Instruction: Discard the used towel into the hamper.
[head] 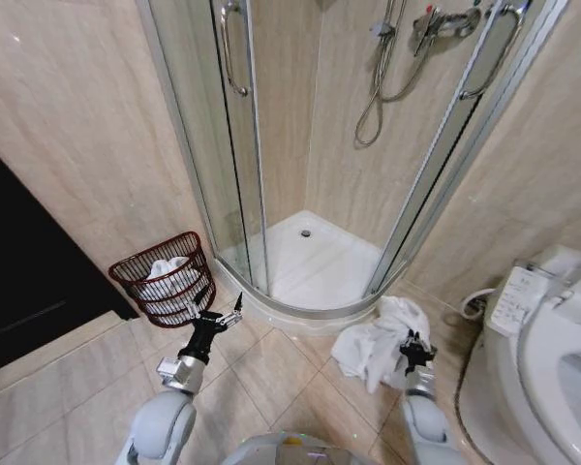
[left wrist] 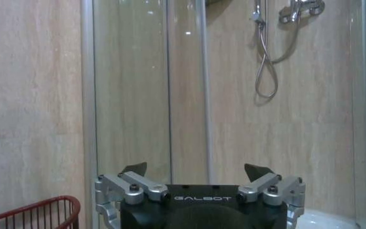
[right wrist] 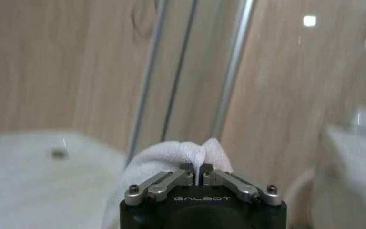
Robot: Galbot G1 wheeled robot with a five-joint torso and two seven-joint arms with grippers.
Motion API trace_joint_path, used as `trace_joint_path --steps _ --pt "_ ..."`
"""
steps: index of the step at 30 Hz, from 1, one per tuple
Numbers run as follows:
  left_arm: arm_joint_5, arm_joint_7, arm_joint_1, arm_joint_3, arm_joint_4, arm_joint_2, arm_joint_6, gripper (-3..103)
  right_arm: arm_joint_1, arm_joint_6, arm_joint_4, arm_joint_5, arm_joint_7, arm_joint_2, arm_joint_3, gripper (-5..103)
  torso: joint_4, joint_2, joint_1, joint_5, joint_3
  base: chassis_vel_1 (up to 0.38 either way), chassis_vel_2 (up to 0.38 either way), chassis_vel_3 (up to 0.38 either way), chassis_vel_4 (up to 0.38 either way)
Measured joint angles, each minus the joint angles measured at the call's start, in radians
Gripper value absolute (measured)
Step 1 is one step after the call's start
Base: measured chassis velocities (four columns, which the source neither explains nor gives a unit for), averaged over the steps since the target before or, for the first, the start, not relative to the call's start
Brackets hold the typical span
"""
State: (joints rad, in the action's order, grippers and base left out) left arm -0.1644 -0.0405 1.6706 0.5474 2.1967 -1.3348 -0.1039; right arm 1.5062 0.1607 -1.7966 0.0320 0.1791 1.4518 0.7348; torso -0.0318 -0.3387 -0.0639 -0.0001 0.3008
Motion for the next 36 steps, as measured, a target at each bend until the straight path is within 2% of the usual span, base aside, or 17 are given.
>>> trace_joint_path --steps 5,6,9,10,12,13,15,21,30,36 --pt "-0.014 0.0 -0.002 0.001 0.008 -0.001 -0.002 100 0.059 -0.082 -0.239 0.003 -0.033 0.01 0.012 3 -0.0001 0.0 0.0 0.0 0.0 0.0 0.0 0.0 0.0" --pt "-0.014 0.0 -0.002 0.001 0.008 -0.001 -0.002 100 0.059 -0.082 -0.239 0.003 -0.033 0.01 0.012 3 -0.0001 0.0 0.0 0.0 0.0 0.0 0.0 0.0 0.0" --pt "-0.024 0.001 0.001 0.009 0.018 -0.004 -0.002 100 0.074 -0.171 -0.403 -0.021 -0.061 0.009 0.037 3 -0.0001 0.0 0.0 0.0003 0.0 0.0 0.0 0.0 0.0" --pt "-0.024 0.001 0.001 0.009 0.018 -0.004 -0.002 100 0.074 -0.171 -0.403 -0.021 -0.061 0.009 0.037 3 -0.0001 0.0 0.0 0.0003 0.0 0.0 0.0 0.0 0.0" --pt "-0.032 0.001 0.005 0.016 0.025 -0.009 -0.003 100 0.081 -0.258 -0.529 -0.082 -0.068 -0.003 0.059 3 -0.0001 0.0 0.0 0.0 0.0 0.0 0.0 0.0 0.0" --pt "-0.032 0.001 0.005 0.016 0.025 -0.009 -0.003 100 0.081 -0.258 -0.529 -0.082 -0.068 -0.003 0.059 3 -0.0001 0.0 0.0 0.0 0.0 0.0 0.0 0.0 0.0" --pt "-0.036 0.001 0.009 0.022 0.03 -0.013 -0.007 100 0.085 -0.328 -0.623 -0.13 -0.074 -0.016 0.084 3 0.0 0.0 0.0 -0.0004 0.0 0.0 0.0 0.0 0.0" --pt "-0.043 0.004 0.018 0.029 0.047 -0.017 -0.01 100 0.079 -0.401 -0.715 -0.184 -0.077 -0.036 0.102 3 -0.0001 0.0 0.0 0.0001 0.0 0.0 0.0 0.0 0.0" --pt "-0.047 0.012 0.016 0.032 0.06 -0.013 -0.002 100 0.139 -0.379 -0.714 -0.22 -0.088 0.004 0.121 3 0.0001 0.0 0.0 0.0003 0.0 0.0 0.0 0.0 0.0" --pt "-0.051 0.026 0.006 0.024 0.059 -0.015 0.017 100 0.148 -0.366 -0.71 -0.224 -0.092 0.003 0.134 3 0.0 0.0 0.0 0.0001 0.0 0.0 0.0 0.0 0.0"
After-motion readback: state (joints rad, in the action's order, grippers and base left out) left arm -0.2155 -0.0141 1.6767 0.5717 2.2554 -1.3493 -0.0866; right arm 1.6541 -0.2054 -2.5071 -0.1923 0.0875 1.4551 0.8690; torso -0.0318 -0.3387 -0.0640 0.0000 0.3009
